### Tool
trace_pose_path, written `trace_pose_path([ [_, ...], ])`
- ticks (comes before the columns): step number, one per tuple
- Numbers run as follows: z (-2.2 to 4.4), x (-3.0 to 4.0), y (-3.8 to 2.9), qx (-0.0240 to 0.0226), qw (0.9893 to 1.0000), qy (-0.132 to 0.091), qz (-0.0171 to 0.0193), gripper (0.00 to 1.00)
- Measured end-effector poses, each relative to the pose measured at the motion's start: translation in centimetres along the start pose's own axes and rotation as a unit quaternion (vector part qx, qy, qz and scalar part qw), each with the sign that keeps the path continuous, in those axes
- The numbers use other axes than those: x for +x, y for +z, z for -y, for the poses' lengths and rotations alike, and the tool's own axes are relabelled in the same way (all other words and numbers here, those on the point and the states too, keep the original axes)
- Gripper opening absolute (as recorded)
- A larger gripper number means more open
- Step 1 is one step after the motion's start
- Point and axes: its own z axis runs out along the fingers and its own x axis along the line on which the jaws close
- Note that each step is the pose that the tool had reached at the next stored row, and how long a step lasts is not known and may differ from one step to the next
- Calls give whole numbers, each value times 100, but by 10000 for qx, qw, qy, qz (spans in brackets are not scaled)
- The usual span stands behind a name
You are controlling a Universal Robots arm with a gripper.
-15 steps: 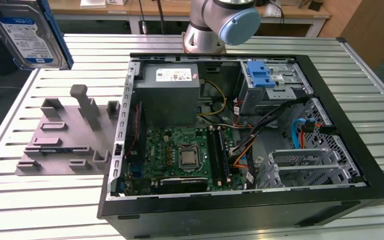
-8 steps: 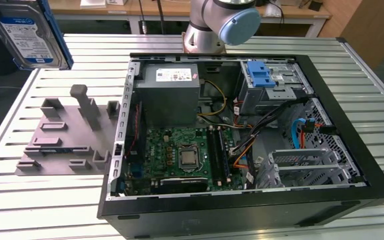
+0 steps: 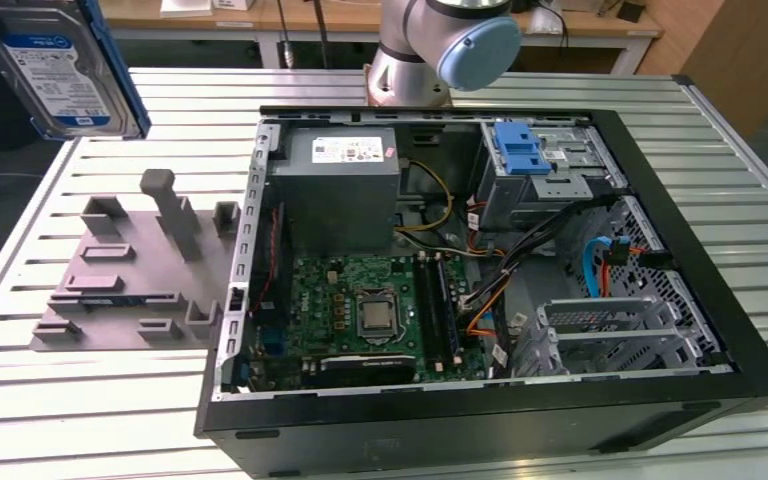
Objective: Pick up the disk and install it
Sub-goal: 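Pick up the disk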
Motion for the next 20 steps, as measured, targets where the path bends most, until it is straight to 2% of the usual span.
trace_pose_path([
  [9, 2, -1, -121, 7, 10000, 2, 0, 36],
  [15, 1, 0, -134, 20, 10000, 2, 1, 36],
  [20, 4, 55, -135, 20, 10000, 2, 1, 36],
])
